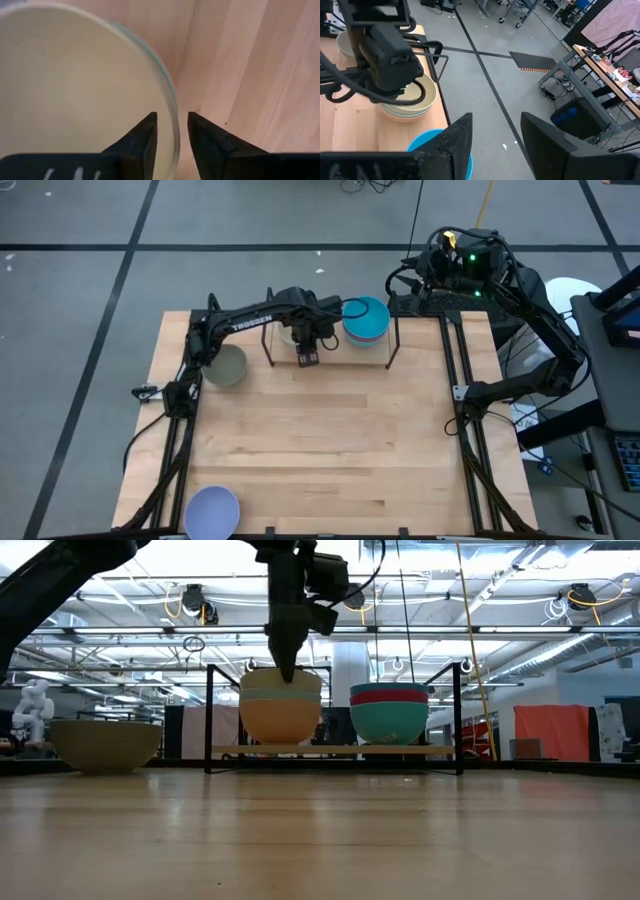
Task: Place and stack bowls onto a shelf
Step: Stack the purple bowl on top of the brown bowl on the shelf
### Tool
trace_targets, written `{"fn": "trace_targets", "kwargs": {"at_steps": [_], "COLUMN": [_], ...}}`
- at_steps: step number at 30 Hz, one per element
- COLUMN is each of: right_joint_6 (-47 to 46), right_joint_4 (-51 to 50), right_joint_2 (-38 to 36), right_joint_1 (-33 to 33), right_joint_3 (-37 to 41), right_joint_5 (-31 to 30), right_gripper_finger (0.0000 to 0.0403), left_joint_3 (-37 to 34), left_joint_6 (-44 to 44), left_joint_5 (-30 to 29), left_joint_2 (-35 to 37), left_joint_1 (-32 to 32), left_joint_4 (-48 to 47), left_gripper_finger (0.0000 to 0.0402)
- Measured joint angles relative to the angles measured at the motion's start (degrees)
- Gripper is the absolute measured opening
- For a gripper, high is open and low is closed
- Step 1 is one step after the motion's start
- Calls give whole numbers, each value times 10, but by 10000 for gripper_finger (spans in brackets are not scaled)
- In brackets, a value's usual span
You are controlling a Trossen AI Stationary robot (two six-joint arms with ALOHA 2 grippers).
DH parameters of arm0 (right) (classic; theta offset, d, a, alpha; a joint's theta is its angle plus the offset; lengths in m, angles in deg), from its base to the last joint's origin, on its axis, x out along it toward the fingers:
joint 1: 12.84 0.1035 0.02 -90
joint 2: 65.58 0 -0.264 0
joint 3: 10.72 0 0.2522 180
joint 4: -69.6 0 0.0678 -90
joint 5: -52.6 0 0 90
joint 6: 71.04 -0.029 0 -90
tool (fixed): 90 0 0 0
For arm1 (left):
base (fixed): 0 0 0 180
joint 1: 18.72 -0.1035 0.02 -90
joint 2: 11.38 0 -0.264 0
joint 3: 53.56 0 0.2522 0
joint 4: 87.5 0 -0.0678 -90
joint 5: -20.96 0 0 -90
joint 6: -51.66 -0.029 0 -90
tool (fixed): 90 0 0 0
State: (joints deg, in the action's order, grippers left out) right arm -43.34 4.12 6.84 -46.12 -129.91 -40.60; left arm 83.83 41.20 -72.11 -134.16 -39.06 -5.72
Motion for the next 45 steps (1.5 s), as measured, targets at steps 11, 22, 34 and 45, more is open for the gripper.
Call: {"fn": "trace_targets", "kwargs": {"at_steps": [11, 22, 34, 45], "right_joint_6": [0, 0, 6, -1], "right_joint_4": [0, -33, -123, -146], "right_joint_2": [0, -31, -100, -122], "right_joint_1": [0, 3, 43, 72], "right_joint_3": [0, 0, 0, 0], "right_joint_5": [0, 3, 3, 3], "right_gripper_finger": [162, 162, 162, 162], "left_joint_3": [109, 110, 110, 107], "left_joint_6": [7, 131, 274, 253], "left_joint_5": [0, -8, -35, -12], "left_joint_2": [3, 138, 278, 296], "left_joint_1": [3, 19, 79, 246], "left_joint_4": [-56, -56, -56, -55], "left_gripper_finger": [117, 118, 118, 118]}}
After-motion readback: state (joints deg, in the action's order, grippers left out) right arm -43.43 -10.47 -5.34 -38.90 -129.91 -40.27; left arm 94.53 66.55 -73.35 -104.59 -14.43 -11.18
